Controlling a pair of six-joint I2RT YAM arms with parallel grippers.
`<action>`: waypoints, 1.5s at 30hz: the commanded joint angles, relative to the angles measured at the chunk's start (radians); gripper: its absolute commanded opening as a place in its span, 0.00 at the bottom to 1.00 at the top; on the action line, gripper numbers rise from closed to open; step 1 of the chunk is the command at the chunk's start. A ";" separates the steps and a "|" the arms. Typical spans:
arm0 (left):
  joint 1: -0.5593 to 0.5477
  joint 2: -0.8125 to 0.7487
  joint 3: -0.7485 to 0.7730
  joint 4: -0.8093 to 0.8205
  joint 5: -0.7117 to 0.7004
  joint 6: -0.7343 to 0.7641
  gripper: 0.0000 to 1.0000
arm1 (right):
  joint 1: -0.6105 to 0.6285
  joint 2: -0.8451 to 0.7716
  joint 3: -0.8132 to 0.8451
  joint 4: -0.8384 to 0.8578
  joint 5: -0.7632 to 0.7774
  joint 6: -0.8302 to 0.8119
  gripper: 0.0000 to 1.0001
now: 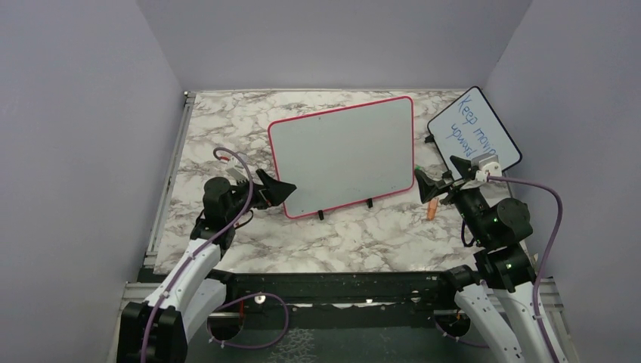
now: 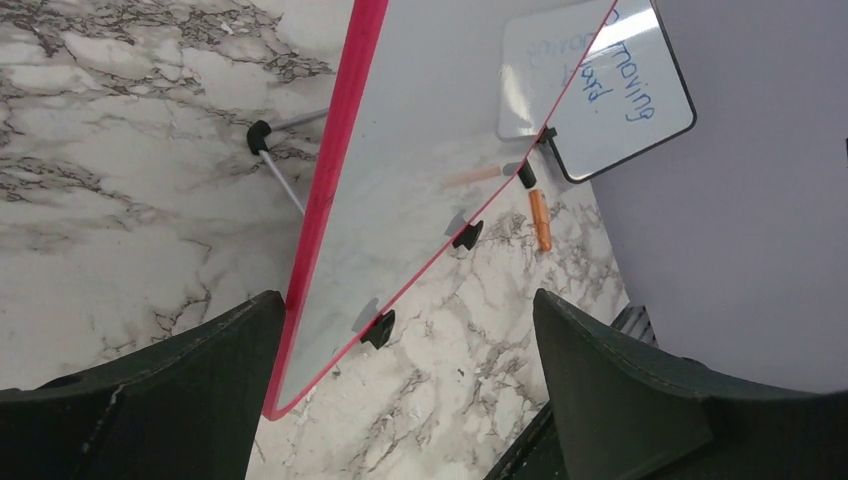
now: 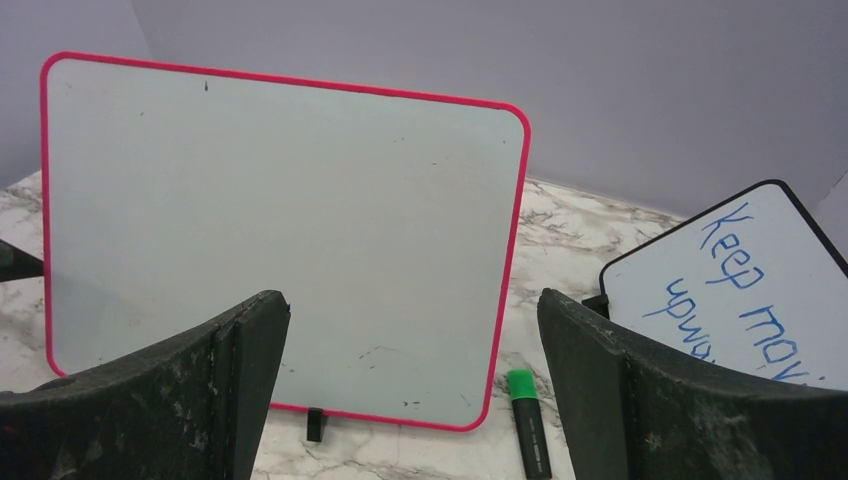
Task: Write a sentence on the whiteboard
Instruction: Open the whiteboard marker at the center of the board.
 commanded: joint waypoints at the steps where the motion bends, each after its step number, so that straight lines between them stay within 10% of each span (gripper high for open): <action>1: 0.000 -0.105 0.000 -0.090 -0.070 -0.022 0.95 | 0.004 -0.003 -0.008 0.023 -0.016 -0.001 1.00; 27: 0.008 0.018 0.347 -0.852 -0.849 -0.038 0.99 | 0.020 -0.047 -0.030 0.046 0.024 0.044 1.00; 42: 0.180 0.343 0.464 -0.963 -0.893 -0.019 0.99 | 0.042 -0.080 -0.041 0.050 0.056 0.050 1.00; 45: 0.181 0.340 0.436 -0.917 -0.940 -0.002 0.81 | 0.042 -0.080 -0.041 0.051 0.054 0.052 1.00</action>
